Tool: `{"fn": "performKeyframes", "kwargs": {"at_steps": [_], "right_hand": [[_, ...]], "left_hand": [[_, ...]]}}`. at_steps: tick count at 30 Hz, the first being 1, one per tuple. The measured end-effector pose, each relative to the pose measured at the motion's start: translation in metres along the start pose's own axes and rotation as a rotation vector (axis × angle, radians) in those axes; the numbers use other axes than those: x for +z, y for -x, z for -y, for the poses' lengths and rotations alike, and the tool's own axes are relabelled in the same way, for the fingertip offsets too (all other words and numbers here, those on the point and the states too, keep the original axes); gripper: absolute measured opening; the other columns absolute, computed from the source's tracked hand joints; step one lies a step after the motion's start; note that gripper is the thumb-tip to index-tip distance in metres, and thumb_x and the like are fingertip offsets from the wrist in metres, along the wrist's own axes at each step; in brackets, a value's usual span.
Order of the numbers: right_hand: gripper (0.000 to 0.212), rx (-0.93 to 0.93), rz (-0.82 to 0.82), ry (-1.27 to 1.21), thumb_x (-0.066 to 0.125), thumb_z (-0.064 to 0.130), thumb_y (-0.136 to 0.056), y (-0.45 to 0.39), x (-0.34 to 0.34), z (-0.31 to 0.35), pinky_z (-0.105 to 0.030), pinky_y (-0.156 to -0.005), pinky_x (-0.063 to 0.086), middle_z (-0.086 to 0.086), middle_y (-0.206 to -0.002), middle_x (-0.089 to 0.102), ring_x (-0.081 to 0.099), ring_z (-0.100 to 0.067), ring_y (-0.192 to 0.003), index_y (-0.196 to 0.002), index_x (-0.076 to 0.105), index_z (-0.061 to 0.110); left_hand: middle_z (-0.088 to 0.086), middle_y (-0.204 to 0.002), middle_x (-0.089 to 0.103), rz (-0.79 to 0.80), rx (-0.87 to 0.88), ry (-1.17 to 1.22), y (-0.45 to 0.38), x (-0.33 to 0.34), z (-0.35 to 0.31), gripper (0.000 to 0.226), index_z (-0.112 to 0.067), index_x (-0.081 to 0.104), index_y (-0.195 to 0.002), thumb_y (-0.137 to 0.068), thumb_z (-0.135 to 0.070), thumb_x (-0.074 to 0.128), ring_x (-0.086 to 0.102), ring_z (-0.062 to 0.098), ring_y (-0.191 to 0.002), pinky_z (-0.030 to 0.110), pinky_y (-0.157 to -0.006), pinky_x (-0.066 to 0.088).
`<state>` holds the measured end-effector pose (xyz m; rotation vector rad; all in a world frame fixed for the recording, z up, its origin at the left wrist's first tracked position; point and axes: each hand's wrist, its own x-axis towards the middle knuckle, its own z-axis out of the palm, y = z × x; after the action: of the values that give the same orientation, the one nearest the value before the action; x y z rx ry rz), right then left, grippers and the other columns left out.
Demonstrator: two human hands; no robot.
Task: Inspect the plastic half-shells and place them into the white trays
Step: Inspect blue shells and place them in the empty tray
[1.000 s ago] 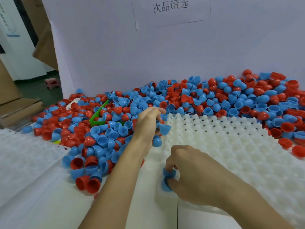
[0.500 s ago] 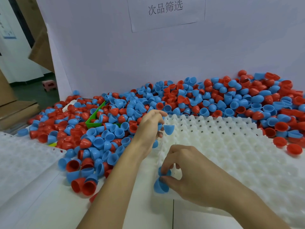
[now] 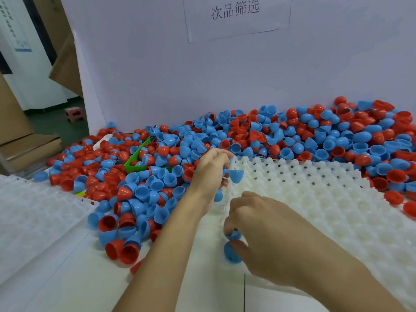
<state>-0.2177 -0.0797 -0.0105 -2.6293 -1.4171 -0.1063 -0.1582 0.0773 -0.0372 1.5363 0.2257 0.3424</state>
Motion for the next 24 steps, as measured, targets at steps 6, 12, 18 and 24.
{"fn": "performKeyframes", "kwargs": {"at_steps": [6,12,18,24], "right_hand": [[0.018,0.024,0.015,0.019,0.052,0.031,-0.095,0.002,0.003,0.0,-0.03,-0.079,0.048,0.009,-0.099,0.053,0.045,-0.013,-0.093,-0.099,0.067,0.023],[0.025,0.074,-0.037,-0.143,0.055,0.041,-0.092,0.008,0.004,-0.008,-0.022,-0.08,0.049,0.021,-0.109,0.047,0.048,-0.002,-0.097,-0.113,0.065,0.031],[0.006,0.109,-0.151,-0.276,0.065,0.038,-0.091,0.01,0.012,-0.012,-0.021,-0.075,0.051,0.027,-0.093,0.054,0.051,0.005,-0.094,-0.096,0.061,0.04],[0.008,0.132,-0.131,-0.31,0.069,0.024,-0.089,0.006,0.023,-0.015,-0.019,-0.076,0.051,0.02,-0.088,0.06,0.054,0.003,-0.087,-0.087,0.072,0.031]], "left_hand": [[0.009,-0.096,0.056,0.004,0.013,-0.026,0.0,0.002,0.0,0.018,-0.012,0.064,-0.094,-0.092,-0.009,0.046,0.047,0.018,-0.07,0.03,-0.059,0.04],[0.01,-0.1,0.056,-0.002,0.022,-0.038,-0.001,0.002,0.0,0.018,-0.011,0.064,-0.094,-0.092,-0.01,0.046,0.048,0.018,-0.074,0.031,-0.062,0.042],[0.008,-0.098,0.058,-0.004,0.024,-0.03,0.0,0.004,0.001,0.019,-0.012,0.065,-0.091,-0.09,-0.008,0.046,0.049,0.017,-0.071,0.029,-0.058,0.041],[0.01,-0.101,0.057,-0.012,0.013,-0.05,0.001,0.005,0.002,0.019,-0.011,0.065,-0.093,-0.09,-0.008,0.047,0.051,0.019,-0.077,0.029,-0.059,0.042]]}}
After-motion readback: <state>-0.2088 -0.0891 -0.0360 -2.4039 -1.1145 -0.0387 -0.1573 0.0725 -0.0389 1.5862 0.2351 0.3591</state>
